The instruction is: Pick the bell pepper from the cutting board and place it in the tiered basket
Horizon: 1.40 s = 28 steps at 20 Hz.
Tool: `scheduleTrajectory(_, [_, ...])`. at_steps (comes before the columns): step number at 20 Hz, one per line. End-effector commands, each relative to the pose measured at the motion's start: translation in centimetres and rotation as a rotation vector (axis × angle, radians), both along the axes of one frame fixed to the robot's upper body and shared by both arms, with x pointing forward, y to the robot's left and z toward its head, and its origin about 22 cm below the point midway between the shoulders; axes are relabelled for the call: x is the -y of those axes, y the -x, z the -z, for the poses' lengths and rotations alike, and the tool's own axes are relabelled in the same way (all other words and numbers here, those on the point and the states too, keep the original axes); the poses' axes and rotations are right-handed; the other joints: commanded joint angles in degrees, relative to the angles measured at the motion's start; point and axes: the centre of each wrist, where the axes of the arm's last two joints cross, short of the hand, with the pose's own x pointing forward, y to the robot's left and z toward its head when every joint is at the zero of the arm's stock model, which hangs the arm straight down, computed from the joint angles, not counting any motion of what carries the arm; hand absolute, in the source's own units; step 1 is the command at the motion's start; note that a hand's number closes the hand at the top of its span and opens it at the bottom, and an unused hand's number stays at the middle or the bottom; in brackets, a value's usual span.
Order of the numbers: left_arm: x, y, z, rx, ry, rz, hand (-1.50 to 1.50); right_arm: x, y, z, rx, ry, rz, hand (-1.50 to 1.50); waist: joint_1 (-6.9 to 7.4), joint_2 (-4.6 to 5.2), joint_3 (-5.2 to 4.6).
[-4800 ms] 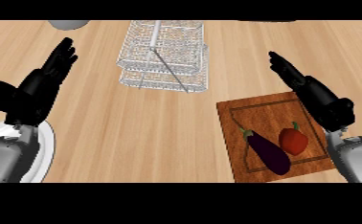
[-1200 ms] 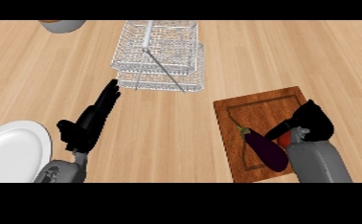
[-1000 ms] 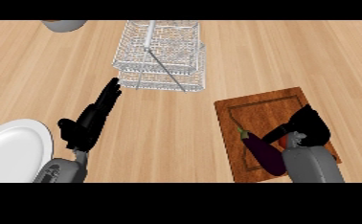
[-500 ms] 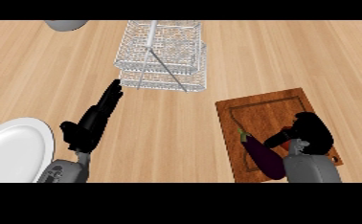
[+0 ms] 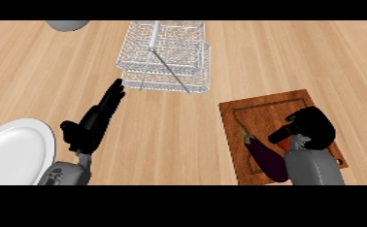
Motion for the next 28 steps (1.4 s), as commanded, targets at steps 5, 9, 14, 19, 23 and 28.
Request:
scheduleTrajectory(5, [-1.6, 0.2, 0.0, -0.01, 0.013, -0.005, 0.0, 0.1, 0.4, -3.0, 0.019, 0.116, -0.063, 1.5, -0.13, 0.07, 0.12])
scheduleTrajectory(9, [0.1, -0.3, 0.2, -0.007, 0.0, 0.018, 0.0, 1.1, -1.1, -3.0, 0.062, 0.116, -0.612, 1.5, 0.96, 0.32, 0.23])
scheduleTrajectory(14, [-0.1, -0.7, -0.1, -0.009, 0.017, -0.003, 0.0, 2.7, -2.4, -6.8, 0.347, -0.008, -0.814, 1.5, 0.19, 0.25, 0.24])
scheduleTrajectory(19, [0.2, 0.8, 1.1, -0.007, -0.002, -0.016, 0.0, 2.4, -2.3, -11.5, 0.637, -0.207, -0.887, 1.5, -0.13, -0.07, 0.18])
scheduleTrajectory(23, [0.2, -0.7, -0.2, 0.019, 0.004, 0.007, 0.0, 1.6, -2.6, -15.7, 0.719, -0.17, -0.968, 1.5, -0.02, 0.06, 0.13])
scheduleTrajectory(28, [-1.7, -0.2, -0.1, -0.006, -0.002, -0.003, 0.0, -2.4, -3.5, -22.9, 0.718, -0.223, -0.98, 1.5, 0.58, 0.06, 0.08])
